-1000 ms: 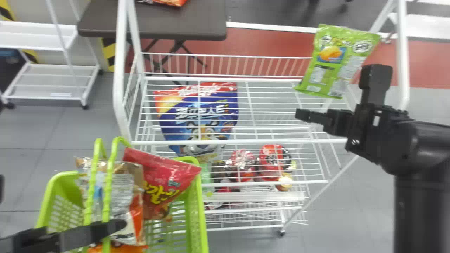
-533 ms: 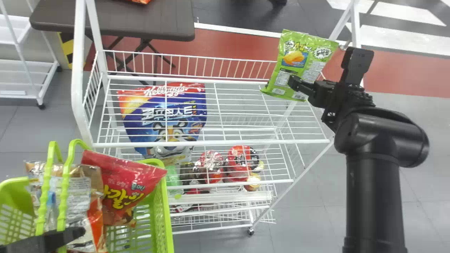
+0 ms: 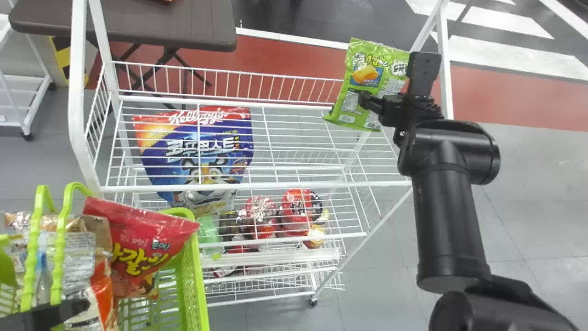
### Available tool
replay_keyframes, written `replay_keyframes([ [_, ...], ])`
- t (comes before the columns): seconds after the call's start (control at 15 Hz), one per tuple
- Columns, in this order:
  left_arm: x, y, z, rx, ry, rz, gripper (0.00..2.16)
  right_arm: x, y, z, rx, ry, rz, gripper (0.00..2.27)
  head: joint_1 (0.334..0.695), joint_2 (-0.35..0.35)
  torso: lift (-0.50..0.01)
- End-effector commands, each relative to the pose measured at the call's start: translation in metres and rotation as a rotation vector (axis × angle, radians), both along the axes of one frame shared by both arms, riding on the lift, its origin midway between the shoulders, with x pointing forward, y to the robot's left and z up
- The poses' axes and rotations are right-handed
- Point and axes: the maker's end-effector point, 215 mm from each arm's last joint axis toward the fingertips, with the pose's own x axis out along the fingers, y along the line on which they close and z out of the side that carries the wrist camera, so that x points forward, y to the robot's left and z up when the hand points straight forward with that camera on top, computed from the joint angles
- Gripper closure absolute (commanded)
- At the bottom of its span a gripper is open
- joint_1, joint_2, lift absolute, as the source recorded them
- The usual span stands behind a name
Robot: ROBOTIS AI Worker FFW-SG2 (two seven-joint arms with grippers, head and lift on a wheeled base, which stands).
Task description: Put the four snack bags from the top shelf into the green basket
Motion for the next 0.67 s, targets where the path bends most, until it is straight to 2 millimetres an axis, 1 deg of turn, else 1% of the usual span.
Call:
replay_keyframes([
  [0.0, -0.001, 0.0, 0.001, -0.009, -0.002, -0.003, 2.15, 0.004, 0.004, -0.003, 0.003, 0.012, 0.008, 0.99, 0.695, -0.267, 0.0],
  [0.07, -0.001, 0.0, 0.001, -0.008, -0.005, -0.002, 2.15, 0.004, 0.005, -0.005, 0.004, 0.016, 0.008, 1.49, 0.695, -0.264, 0.0],
  [0.13, -0.001, 0.0, 0.001, -0.009, -0.004, -0.004, 2.15, 0.005, 0.012, -0.007, 0.011, 0.027, 0.016, 2.09, 0.695, -0.262, 0.0],
  [0.27, -0.001, 0.0, 0.001, -0.009, -0.004, -0.004, 2.15, 0.001, 0.013, -0.015, 0.01, 0.048, 0.014, 2.25, 0.695, -0.255, 0.0],
  [0.4, -0.001, 0.0, 0.001, -0.008, -0.005, -0.002, 2.15, -0.008, 0.012, -0.022, 0.027, 0.046, 0.008, 2.25, 0.695, -0.252, 0.0],
  [0.53, -0.001, 0.002, 0.001, -0.007, -0.004, 0.0, 2.15, -0.016, 0.016, -0.01, 0.051, 0.007, 0.011, 2.25, 0.695, -0.254, 0.0],
  [0.6, -0.001, 0.002, 0.001, -0.007, -0.004, 0.002, 2.15, -0.026, 0.019, -0.004, 0.082, -0.006, 0.013, 2.25, 0.695, -0.254, 0.0],
])
